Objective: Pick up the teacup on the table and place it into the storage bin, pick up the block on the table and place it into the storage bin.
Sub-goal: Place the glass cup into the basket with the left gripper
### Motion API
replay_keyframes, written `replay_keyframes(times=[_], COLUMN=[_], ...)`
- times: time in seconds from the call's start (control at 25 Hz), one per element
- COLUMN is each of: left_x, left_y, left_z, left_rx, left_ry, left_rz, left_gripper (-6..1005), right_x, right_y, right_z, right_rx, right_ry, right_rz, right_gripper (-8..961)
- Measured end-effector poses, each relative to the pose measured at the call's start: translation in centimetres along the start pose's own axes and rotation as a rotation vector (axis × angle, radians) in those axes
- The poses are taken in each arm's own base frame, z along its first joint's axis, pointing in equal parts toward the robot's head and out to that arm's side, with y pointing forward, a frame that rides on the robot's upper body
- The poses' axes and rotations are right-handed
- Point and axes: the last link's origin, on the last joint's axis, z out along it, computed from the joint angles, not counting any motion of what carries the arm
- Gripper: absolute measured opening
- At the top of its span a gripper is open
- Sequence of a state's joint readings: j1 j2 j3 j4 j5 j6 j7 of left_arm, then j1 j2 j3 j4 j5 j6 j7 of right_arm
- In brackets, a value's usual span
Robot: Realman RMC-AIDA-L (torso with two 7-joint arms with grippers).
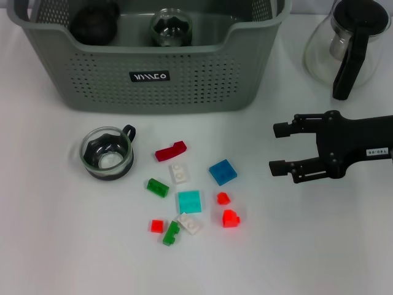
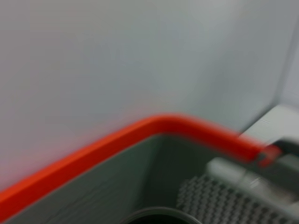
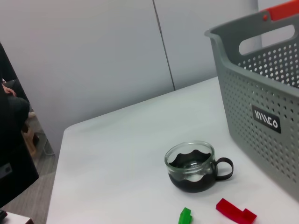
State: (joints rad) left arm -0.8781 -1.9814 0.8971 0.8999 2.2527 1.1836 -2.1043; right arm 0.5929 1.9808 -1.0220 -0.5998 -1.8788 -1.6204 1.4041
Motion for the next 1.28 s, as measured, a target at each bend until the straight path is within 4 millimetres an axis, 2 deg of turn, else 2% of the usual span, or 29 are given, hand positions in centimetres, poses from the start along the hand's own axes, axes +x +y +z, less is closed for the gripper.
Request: replay_keyframes(times=[0.24,0.92,1.28], left_x=[-2.0,-2.8,-2.9], left_y=[-0.8,0.3,0.7], left_z=[2.5,3.9,4.1], left_rx=[0.120,0.115,0.110], left_ry=[-0.100,-0.156,-0.156], left_rz=[-0.001,0.025,0.026], left_gripper=[108,141,371], right_x=[-0.4,-1.1,-1.3], right_y=[-0.4,-0.8,-0.8], right_z=[0.4,1.1,1.1], right_rx=[0.012,0.021,0.019], right_ry=[0.002,0.001,0.002], right_rz=[-0.002,-0.016,-0.022], right_gripper=[869,868,868])
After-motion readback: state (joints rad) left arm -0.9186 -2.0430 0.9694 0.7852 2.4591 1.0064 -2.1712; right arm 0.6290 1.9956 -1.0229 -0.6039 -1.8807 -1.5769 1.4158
